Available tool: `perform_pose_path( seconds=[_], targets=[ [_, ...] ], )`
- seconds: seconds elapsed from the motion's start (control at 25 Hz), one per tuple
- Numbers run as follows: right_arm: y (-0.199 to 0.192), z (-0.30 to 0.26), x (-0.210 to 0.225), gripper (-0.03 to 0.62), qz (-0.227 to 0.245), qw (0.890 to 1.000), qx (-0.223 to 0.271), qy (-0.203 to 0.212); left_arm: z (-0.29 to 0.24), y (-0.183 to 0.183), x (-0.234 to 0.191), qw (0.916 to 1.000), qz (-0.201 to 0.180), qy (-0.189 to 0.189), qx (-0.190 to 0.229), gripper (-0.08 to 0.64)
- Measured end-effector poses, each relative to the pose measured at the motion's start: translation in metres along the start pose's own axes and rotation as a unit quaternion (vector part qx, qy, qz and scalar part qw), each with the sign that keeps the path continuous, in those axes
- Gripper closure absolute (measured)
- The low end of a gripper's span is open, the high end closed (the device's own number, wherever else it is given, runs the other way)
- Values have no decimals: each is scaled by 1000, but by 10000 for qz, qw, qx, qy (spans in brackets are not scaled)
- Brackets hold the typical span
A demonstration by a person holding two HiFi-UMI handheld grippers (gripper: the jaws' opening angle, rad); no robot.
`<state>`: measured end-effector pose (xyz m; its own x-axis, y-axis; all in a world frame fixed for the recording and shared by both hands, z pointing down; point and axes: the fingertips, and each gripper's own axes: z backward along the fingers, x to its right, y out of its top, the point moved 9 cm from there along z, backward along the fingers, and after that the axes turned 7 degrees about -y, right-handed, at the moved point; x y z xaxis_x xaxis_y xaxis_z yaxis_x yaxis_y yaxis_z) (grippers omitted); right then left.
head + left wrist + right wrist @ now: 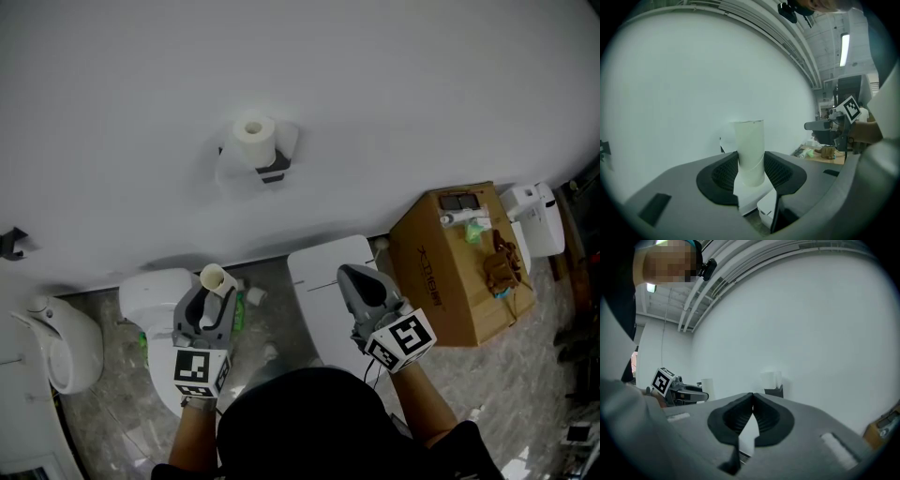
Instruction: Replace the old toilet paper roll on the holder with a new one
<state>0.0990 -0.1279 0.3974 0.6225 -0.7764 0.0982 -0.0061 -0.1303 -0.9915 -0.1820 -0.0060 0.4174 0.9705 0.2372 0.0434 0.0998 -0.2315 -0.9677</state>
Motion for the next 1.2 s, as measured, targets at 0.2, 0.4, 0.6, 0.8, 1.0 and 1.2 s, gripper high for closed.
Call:
perform_pose_path(
  seconds=[0.2, 0.4, 0.6, 0.8, 1.0, 1.2],
  targets=[
    [1, 7, 1, 594, 30, 9999, 96, -43, 6, 0, 7, 10000, -56, 22, 11, 376],
    [4, 10, 0, 594, -29, 9999, 113, -49, 13, -1, 8, 10000, -12, 50, 44, 376],
    [5, 10, -1, 595, 2, 9999, 105, -81, 16, -2, 9, 10000, -13, 35, 47, 376],
    [3, 9, -5, 594, -3, 9999, 81, -77, 18, -2, 8, 10000, 1, 40, 54, 376],
    [3, 9, -7, 594, 30, 10000, 33, -51, 21, -3, 6, 10000, -31, 56, 28, 376],
    [4, 8, -10, 594, 34, 10000, 7, -55, 25, -4, 3, 10000, -3, 91, 18, 376]
  ],
)
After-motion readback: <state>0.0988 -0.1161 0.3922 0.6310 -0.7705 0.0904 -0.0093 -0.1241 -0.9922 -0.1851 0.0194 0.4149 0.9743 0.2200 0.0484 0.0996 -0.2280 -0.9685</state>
